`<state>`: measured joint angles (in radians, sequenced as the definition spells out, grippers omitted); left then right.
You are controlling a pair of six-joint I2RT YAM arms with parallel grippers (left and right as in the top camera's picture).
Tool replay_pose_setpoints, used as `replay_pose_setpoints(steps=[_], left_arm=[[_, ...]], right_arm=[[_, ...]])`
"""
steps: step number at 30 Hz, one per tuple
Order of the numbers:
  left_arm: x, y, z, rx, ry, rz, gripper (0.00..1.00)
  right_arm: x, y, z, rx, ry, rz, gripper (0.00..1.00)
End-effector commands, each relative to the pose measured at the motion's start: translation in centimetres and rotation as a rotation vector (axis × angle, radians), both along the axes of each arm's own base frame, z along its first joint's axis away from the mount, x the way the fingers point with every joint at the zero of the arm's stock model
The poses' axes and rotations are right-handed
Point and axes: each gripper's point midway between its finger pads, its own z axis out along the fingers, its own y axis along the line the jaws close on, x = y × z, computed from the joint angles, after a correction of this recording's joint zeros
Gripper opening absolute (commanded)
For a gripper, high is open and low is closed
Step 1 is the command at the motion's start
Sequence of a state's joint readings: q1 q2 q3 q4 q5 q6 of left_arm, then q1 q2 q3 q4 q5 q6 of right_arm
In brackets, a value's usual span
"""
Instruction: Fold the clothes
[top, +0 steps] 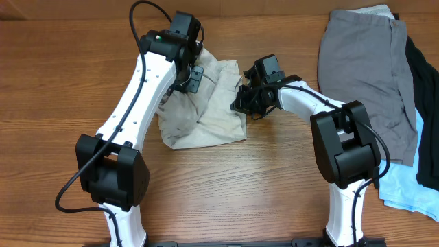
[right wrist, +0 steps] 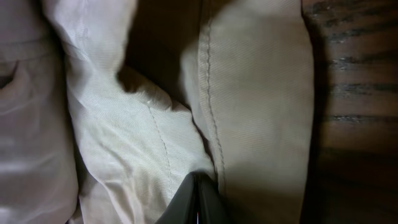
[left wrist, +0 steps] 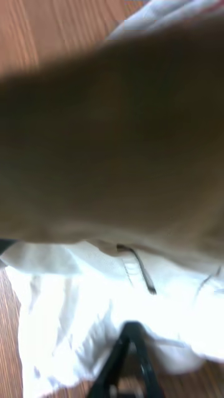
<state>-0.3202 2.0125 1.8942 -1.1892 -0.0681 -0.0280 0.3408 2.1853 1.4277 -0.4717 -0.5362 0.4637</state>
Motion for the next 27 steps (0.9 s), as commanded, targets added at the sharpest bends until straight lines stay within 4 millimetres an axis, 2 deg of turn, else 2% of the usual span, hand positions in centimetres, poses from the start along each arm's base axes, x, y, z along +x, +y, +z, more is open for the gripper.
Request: replay_pose_setpoints(steps=[1,3,5,7,9,10,11,12,13,14,16,18,20,23,27], left_arm=[[0.4,-2.5,1.2,-0.095,-0.03,-0.022,0.04],[0.4,-3.3,1.3,-0.109,-0.038,-0.037,0.05],[0.3,-3.8,1.3,-0.118,-0.039,-0.044,0.05],[0.3,-3.9,1.3,-0.12,-0.039,-0.041,0.05],[0.2,-4.0,1.3,-0.12,-0.038,-0.043,0.07],[0.2,-4.1,1.3,-0.121,-0.038,-0.043,0.22],[0.2,-4.1,1.3,-0.121,-0.038,-0.044,0.37],[0.2,-4.1,1.3,-0.124,-0.038,-0.041,0.73],[0.2,-4.1,1.4,-0.126,-0.037,-0.037,0.93],[0.2,-4.3,1.4,-0.134,-0.037,-0.04,1.0],[0.3,-4.7,1.5,-0.157,-0.037,-0.047,1.0],[0.4,-5.2,1.6,-0.18,-0.043,-0.055,1.0],[0.6,-5.8,1.8,-0.213,-0.049,-0.066,1.0],[0.7,-6.6,2.1,-0.256,-0.052,-0.081,1.0],[0.5,-8.3,2.6,-0.344,-0.044,-0.117,1.0]], right_arm=[[-1.3,-0.3,-3.5,-0.054,0.068,0.001,0.04],[-0.8,-0.3,-3.0,-0.042,0.051,0.001,0.06],[0.3,-0.2,-0.9,-0.013,0.005,0.014,0.23],[1.8,-0.8,2.2,0.002,-0.041,-0.007,0.28],[3.4,-1.7,6.6,0.031,-0.111,-0.026,0.35],[4.7,-2.8,11.2,0.062,-0.183,-0.042,0.46],[5.3,-3.6,13.5,0.07,-0.217,-0.062,0.5],[6.1,-5.6,18.0,0.082,-0.289,-0.103,0.59],[6.5,-6.9,20.2,0.088,-0.329,-0.128,0.62],[6.7,-8.1,22.2,0.091,-0.365,-0.153,0.65],[6.9,-10.6,25.4,0.093,-0.422,-0.201,0.69],[6.8,-12.6,27.3,0.09,-0.452,-0.24,0.7],[6.4,-14.4,28.3,0.081,-0.458,-0.275,0.7],[5.8,-15.8,27.8,0.059,-0.43,-0.285,0.7],[5.0,-16.2,26.9,0.024,-0.401,-0.265,0.7]])
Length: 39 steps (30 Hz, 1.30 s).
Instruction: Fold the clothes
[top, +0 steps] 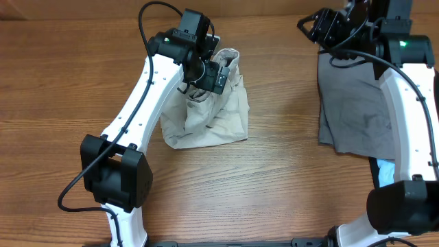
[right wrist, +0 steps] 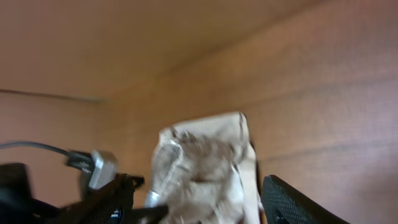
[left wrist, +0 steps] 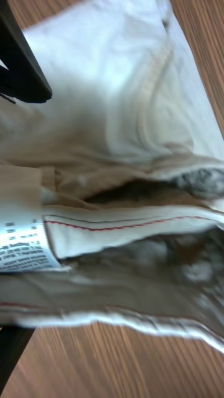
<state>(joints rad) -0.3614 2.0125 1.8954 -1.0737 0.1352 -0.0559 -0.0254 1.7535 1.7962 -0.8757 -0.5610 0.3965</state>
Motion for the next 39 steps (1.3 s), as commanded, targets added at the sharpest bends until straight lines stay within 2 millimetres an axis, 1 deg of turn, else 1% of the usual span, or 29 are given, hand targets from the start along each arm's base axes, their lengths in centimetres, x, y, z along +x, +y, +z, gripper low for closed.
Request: replay_pose_setpoints(steps=[1,5,6,9,11,14,16,18,21,22,23,24,25,28,30,32,33,35,39], left_arm=[[-0.3,-3.0,1.8,-0.146,0.0,-0.057,1.0],[-1.6,-6.6,2.9,-0.273,0.016,-0.148,1.0],[-1.8,-7.1,2.9,-0.281,0.017,-0.161,1.0],[-2.7,-8.8,2.9,-0.278,0.015,-0.199,1.0],[-3.1,-10.1,2.3,-0.278,0.023,-0.22,1.0],[-2.9,-10.9,1.5,-0.28,0.032,-0.211,1.0],[-2.4,-10.7,1.3,-0.275,0.022,-0.179,1.0],[-1.6,-10.0,1.8,-0.276,0.005,-0.148,1.0],[-0.3,-8.1,3.5,-0.282,-0.018,-0.106,1.0],[0.2,-6.7,4.5,-0.28,-0.026,-0.076,1.0],[0.5,-5.6,5.2,-0.274,-0.031,-0.055,1.0],[1.1,-3.3,6.8,-0.265,-0.042,-0.007,1.0],[1.3,-2.2,7.6,-0.263,-0.045,0.017,1.0],[1.7,1.5,9.5,-0.255,-0.053,0.09,1.0],[1.9,3.7,9.9,-0.231,-0.051,0.139,1.0],[2.0,5.7,9.7,-0.206,-0.039,0.185,1.0],[2.0,6.3,9.5,-0.202,-0.031,0.199,1.0],[2.0,7.4,9.1,-0.194,-0.014,0.222,1.0],[1.9,8.1,8.5,-0.181,-0.006,0.218,1.0]], right_arm=[[0.0,0.0,-2.1,-0.036,0.036,0.03,0.7],[0.0,-0.3,-2.2,-0.035,0.039,0.023,0.7],[0.0,-0.3,-2.1,-0.035,0.039,0.023,0.7],[0.1,-0.9,-2.0,-0.026,0.037,0.014,0.7],[0.1,-1.6,-1.8,-0.005,0.036,0.01,0.7],[0.1,-2.5,-1.5,0.025,0.034,0.006,0.7],[0.0,-3.0,-1.4,0.037,0.036,0.001,0.7],[-0.1,-3.4,-1.5,0.036,0.037,-0.001,0.7],[-0.3,-3.3,-1.7,0.015,0.034,0.021,0.71],[-0.5,-2.9,-2.1,-0.005,0.04,0.039,0.72],[-0.7,-2.6,-2.5,-0.025,0.047,0.047,0.73],[-0.9,-1.9,-3.5,-0.059,0.076,0.054,0.75],[-0.9,-1.4,-4.0,-0.075,0.088,0.062,0.76],[-1.0,1.4,-6.1,-0.12,0.117,0.128,0.77],[-1.0,3.0,-7.6,-0.147,0.144,0.155,0.77],[-0.8,5.1,-9.8,-0.167,0.177,0.194,0.77],[-0.6,5.9,-10.6,-0.167,0.187,0.211,0.77],[-0.3,7.6,-12.7,-0.166,0.215,0.239,0.76],[0.1,10.3,-16.3,-0.154,0.269,0.264,0.63]])
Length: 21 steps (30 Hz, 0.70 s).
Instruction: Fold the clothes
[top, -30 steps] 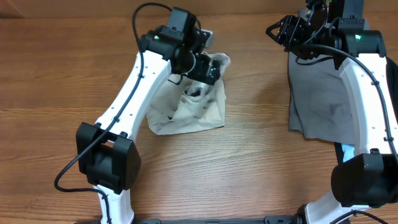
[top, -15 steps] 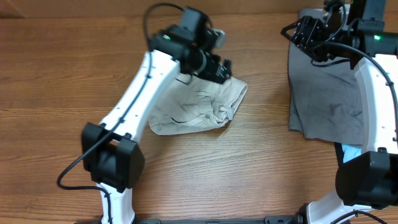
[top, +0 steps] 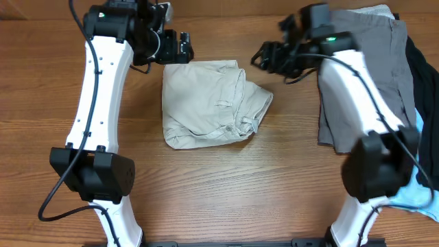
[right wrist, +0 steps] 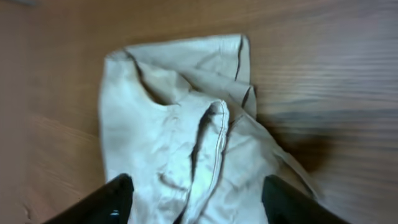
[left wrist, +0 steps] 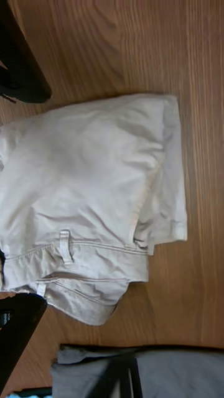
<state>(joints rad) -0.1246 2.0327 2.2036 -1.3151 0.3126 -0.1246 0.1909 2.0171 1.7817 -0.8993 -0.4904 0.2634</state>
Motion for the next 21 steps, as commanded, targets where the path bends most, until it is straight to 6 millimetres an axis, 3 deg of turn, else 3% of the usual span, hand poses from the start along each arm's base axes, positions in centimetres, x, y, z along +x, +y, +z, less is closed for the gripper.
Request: replay_pose_setpoints(steps=[1,3,12,16,20,21], left_arm=[[-0.3,0.3,0.6,0.018,-0.022,-0.013,1.0],[-0.3,0.3,0.4,0.031,-0.019,-0.014,1.0],[-0.3,0.2,0.3,0.037,-0.017,-0.014,1.0],[-0.3,0.2,0.1,0.037,-0.012,-0.015,1.0],[-0.3,0.2,-0.1,0.038,-0.007,-0.015,1.0],[-0.3,0.2,-0.1,0.038,-0.007,-0.015,1.0]], right_arm=[[0.3,1.5,-3.4,-0.016,0.052,0.003,0.59],[0.3,3.1,-4.9,-0.017,0.056,0.03,0.52],[0.5,7.1,-8.5,-0.006,0.072,0.066,0.5],[0.8,8.4,-9.1,-0.001,0.046,0.081,0.34],[2.1,8.8,-8.2,0.025,-0.006,0.061,0.04],[2.7,8.8,-7.5,0.043,-0.025,0.059,0.04]])
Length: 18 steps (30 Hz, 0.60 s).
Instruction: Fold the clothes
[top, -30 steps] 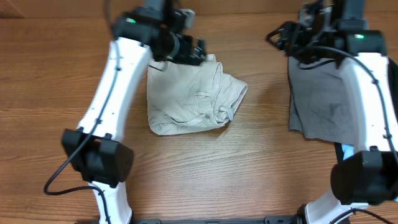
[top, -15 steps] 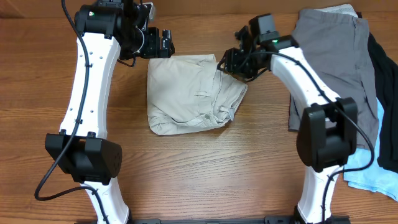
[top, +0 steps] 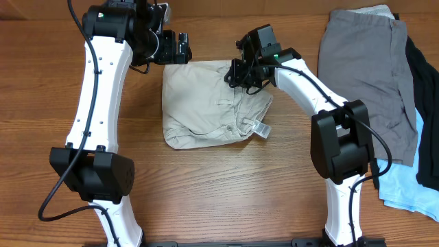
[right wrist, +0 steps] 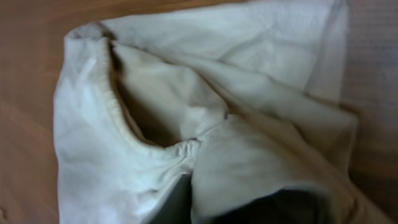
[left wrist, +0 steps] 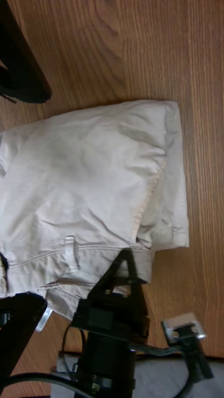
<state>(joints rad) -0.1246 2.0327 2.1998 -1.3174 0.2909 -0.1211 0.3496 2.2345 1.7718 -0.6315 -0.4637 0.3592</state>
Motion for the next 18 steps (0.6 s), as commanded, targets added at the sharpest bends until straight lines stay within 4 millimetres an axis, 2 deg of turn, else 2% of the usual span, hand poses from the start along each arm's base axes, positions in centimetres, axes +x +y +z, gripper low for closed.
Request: replay_pose_setpoints(steps=[1,2,4,6,9,11,12,15,18], left_arm=[[-0.3,-0.1,0.2,0.016,-0.01,-0.02,1.0],[-0.3,-0.1,0.2,0.016,-0.01,-0.021,1.0],[-0.3,-0.1,0.2,0.017,-0.01,-0.021,1.0],[-0.3,-0.1,0.2,0.017,-0.01,-0.021,1.0],[-0.2,-0.1,0.2,0.021,-0.014,-0.028,1.0],[-0.2,-0.1,0.2,0.024,-0.017,-0.029,1.0],[-0.1,-0.1,0.2,0.024,-0.018,-0.03,1.0],[-0.2,-0.1,0.2,0.027,-0.02,-0.037,1.0],[-0.2,-0.1,0.2,0.029,-0.022,-0.042,1.0]], right_arm=[[1.7,0.2,2.0,0.047,-0.053,-0.012,0.04],[2.1,0.2,2.8,0.058,-0.064,-0.013,0.04],[3.2,-0.4,5.7,0.062,-0.097,-0.015,0.04],[3.8,-1.9,8.4,0.032,-0.109,-0.042,0.04],[3.1,-4.7,11.0,-0.033,-0.05,-0.103,0.04],[1.7,-6.2,11.0,-0.065,0.03,-0.132,0.04],[0.8,-7.2,10.4,-0.091,0.086,-0.154,0.04],[-1.8,-9.6,8.0,-0.177,0.233,-0.189,0.04],[-3.4,-10.9,5.4,-0.231,0.328,-0.21,0.04]])
